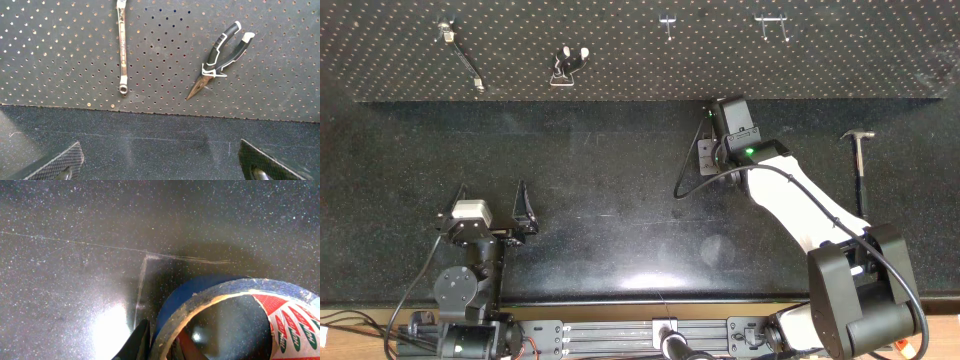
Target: Place Tools Onto Pegboard
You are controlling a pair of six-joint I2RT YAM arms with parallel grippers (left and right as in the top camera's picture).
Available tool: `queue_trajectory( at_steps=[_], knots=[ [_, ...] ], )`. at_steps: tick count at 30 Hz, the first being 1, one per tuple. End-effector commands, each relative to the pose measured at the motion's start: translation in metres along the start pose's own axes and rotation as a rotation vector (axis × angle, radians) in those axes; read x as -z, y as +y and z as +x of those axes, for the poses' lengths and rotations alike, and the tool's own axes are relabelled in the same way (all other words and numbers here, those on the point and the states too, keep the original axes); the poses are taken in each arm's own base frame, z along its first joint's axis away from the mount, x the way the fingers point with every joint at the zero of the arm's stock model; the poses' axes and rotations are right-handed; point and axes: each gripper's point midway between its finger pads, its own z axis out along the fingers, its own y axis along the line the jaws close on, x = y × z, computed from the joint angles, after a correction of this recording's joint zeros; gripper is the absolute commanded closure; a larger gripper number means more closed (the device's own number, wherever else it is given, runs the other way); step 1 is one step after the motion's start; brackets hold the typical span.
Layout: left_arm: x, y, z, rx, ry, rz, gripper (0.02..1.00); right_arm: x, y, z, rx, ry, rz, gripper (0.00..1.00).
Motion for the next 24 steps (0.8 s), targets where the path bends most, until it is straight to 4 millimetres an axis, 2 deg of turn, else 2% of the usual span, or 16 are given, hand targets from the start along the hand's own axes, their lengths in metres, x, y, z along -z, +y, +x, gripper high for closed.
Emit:
queue_trajectory(
  at_steps=[1,16,21,24],
  knots=[
    [0.000,0.000,0.001,-0.013,0.000,0.005,0.023,0.003,-0.002,-0.008,-0.002,-0.021,0.016,0.901],
    [0.000,0.000,0.001,-0.013,0.000,0.005,0.025,0.028,0.001,-0.027,-0.008,-0.112,0.002,0.919],
    [0.000,0.000,0.001,-0.013,0.000,0.005,0.023,0.061,0.005,-0.046,-0.009,-0.213,-0.025,0.921],
    [0.000,0.000,0.001,-0.013,0.000,0.005,0.023,0.096,0.010,-0.061,-0.007,-0.316,-0.048,0.923]
  ],
)
